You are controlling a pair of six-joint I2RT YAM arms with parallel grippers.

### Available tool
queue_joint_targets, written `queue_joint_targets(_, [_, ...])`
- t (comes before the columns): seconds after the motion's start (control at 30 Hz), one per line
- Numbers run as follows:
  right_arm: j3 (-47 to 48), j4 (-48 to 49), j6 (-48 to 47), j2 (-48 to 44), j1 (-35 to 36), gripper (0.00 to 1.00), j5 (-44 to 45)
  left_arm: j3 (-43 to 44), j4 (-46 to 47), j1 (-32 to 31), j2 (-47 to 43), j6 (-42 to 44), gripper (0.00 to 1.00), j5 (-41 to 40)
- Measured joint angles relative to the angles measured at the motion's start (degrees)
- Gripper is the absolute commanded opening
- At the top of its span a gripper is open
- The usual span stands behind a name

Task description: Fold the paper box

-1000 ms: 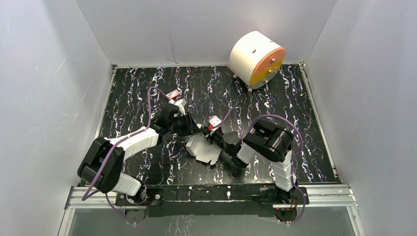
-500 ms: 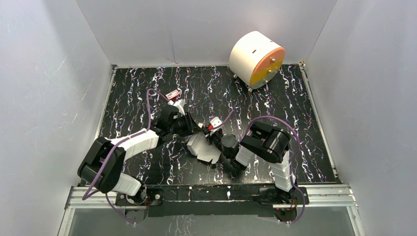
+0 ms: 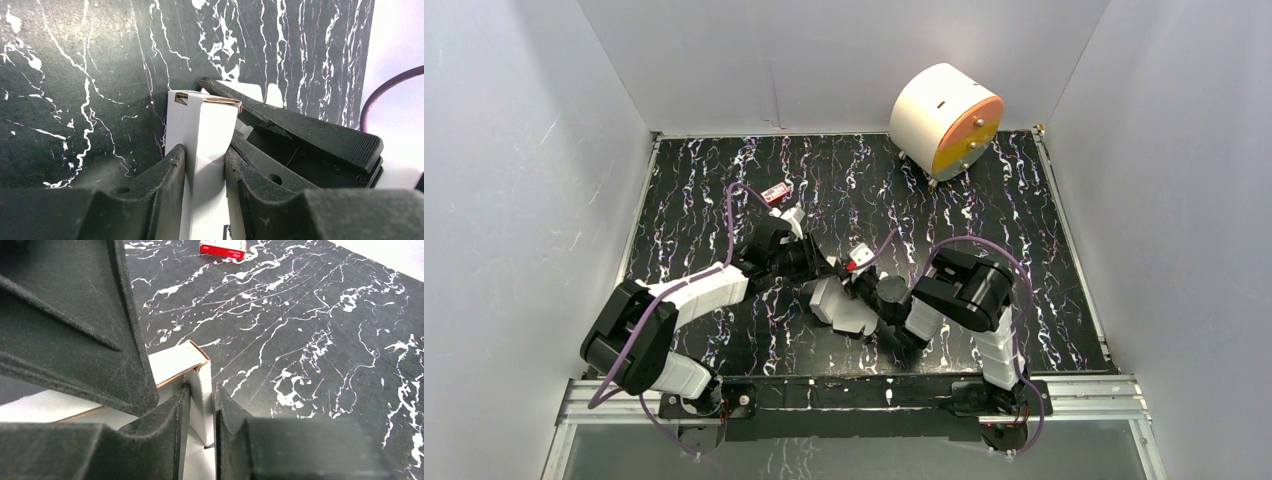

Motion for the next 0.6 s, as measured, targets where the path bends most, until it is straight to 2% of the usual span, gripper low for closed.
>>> queue_joint_targets(0.27, [-4.59, -0.20, -1.42, -2.97, -0.61, 0.44, -2.03, 1.88, -3.93, -1.51, -0.11, 2.97, 0.23, -0.17])
queue_joint_targets(0.6, [-7.56, -0.74, -3.13, -8.55, -1.36, 0.47, -3.63, 2.16, -5.49, -1.44, -0.39, 4.79, 0.23, -0.20])
